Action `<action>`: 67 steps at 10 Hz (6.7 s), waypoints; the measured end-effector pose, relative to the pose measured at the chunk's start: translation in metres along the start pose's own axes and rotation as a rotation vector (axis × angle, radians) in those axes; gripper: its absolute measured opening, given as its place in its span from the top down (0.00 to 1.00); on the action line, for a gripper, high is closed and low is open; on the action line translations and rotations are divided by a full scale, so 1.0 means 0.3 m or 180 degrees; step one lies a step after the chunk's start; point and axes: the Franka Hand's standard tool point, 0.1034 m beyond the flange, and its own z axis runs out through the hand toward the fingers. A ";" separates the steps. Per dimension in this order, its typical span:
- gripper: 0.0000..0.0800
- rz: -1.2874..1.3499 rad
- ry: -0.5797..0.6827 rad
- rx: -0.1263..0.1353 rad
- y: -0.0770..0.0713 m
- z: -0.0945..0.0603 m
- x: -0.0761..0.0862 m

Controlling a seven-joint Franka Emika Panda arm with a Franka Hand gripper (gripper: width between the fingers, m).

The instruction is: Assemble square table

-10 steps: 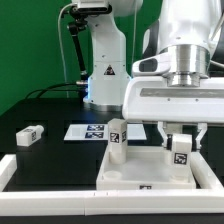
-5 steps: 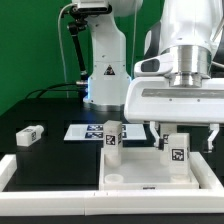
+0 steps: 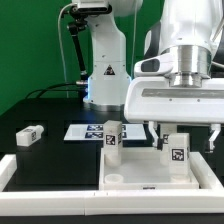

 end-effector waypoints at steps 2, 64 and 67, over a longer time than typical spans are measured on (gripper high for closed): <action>0.19 -0.0025 -0.0012 -0.0003 0.005 -0.002 0.004; 0.39 0.4188 -0.1677 -0.0615 -0.024 0.064 0.041; 0.20 0.2655 -0.1658 -0.0227 -0.055 0.047 0.049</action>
Offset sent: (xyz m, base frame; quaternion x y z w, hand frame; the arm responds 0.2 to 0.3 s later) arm 0.0040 0.0196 0.0207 0.1139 -0.1907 0.0769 0.9720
